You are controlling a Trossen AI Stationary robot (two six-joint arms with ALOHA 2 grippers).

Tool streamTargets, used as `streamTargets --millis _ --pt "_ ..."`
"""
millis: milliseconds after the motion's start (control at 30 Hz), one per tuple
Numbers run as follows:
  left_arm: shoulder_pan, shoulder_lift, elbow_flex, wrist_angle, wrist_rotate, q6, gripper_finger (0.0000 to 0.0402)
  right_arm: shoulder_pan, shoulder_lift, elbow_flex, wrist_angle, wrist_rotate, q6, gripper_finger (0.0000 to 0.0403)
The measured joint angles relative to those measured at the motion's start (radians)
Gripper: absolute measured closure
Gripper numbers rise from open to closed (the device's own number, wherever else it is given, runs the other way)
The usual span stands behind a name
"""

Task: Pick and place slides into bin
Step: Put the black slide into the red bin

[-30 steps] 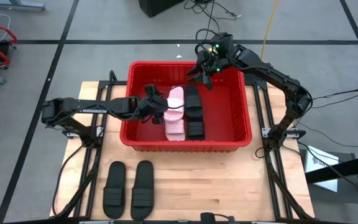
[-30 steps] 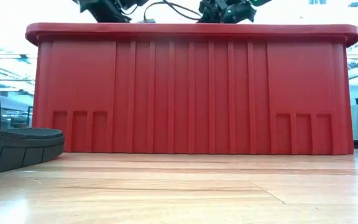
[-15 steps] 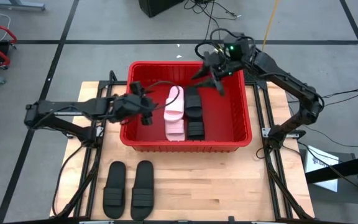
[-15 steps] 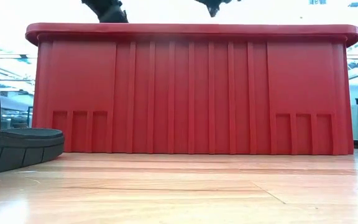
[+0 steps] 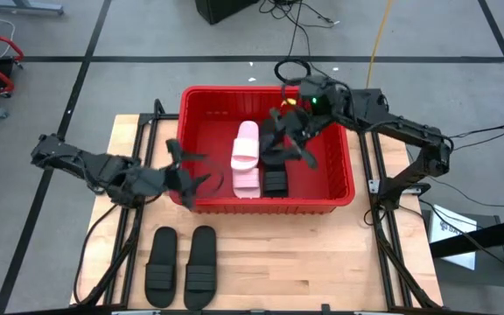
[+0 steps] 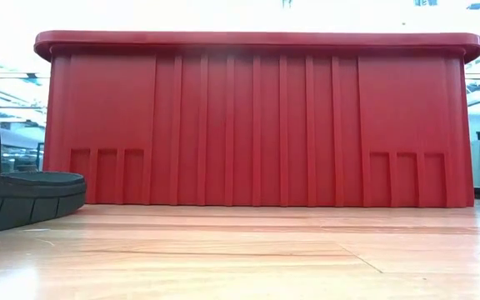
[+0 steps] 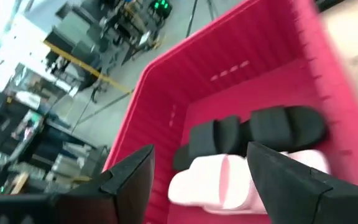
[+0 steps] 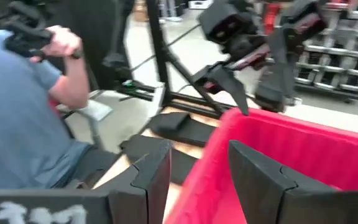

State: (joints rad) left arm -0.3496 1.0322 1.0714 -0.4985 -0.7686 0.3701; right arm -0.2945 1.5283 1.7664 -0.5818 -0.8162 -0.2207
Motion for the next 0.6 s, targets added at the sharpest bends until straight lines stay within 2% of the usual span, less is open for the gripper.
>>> streamTargets --millis 167,333,500,600 --pt "-0.166 0.001 0.0 -0.005 -0.104 -0.059 0.014 0.132 -0.002 -0.045 0.054 0.0 -0.004 0.025" --pt "-0.337 0.001 0.0 -0.069 -0.15 -0.186 0.014 0.244 -0.001 -0.11 0.11 0.01 -0.013 0.025" --pt "-0.487 0.022 0.0 -0.078 -0.176 -0.278 0.014 0.35 0.0 -0.204 0.22 0.112 -0.027 0.025" --pt "-0.564 0.058 0.0 -0.038 -0.258 -0.272 0.014 0.405 -0.001 -0.247 0.315 0.155 -0.028 0.025"
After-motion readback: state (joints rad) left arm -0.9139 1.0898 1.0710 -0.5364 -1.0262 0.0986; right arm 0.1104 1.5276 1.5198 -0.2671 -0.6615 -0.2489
